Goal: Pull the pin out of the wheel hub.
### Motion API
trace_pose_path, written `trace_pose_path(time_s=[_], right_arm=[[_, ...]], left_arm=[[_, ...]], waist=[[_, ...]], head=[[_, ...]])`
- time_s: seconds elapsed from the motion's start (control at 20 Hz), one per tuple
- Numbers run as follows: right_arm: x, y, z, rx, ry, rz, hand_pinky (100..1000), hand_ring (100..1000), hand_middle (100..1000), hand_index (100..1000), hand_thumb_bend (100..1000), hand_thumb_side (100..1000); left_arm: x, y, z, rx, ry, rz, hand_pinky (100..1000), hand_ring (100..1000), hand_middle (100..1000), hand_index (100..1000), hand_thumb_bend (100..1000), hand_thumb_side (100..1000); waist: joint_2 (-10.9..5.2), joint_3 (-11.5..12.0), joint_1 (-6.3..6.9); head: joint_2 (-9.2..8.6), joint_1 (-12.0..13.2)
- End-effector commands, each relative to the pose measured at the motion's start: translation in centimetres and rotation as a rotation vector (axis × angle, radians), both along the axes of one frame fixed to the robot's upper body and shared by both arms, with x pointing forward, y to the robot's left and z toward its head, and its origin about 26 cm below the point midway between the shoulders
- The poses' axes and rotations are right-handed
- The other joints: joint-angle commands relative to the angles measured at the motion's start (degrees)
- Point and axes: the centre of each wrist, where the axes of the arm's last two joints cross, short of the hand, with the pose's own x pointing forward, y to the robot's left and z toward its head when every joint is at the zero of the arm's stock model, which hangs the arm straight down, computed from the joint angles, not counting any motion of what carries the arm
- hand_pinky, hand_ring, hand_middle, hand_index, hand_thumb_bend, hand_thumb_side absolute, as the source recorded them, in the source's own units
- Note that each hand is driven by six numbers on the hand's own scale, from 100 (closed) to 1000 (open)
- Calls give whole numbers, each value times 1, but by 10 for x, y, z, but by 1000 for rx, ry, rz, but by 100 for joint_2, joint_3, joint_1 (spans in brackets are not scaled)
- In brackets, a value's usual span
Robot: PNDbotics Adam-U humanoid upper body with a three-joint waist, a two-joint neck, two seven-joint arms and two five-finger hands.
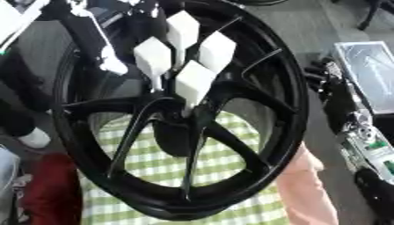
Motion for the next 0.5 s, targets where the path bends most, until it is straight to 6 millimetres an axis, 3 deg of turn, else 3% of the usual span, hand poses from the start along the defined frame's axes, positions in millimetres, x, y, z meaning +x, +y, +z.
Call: trace_pose_path(time_s=[0.05, 0.5], right_arm=[[1, -2, 8, -18, -25, 6, 955, 800, 748, 819, 100, 797], [2, 0, 8, -17, -26, 7, 951, 797, 747, 819, 100, 800]], left_arm=[[-2, 0, 12, -11, -34, -5, 731, 801, 805, 781, 402, 100], [2, 0, 8, -24, 1, 7, 680, 728, 753, 785, 332, 112]], waist=[[-88, -14, -12], [-47, -12, -36]], head=[[-50, -14], [-33, -21]])
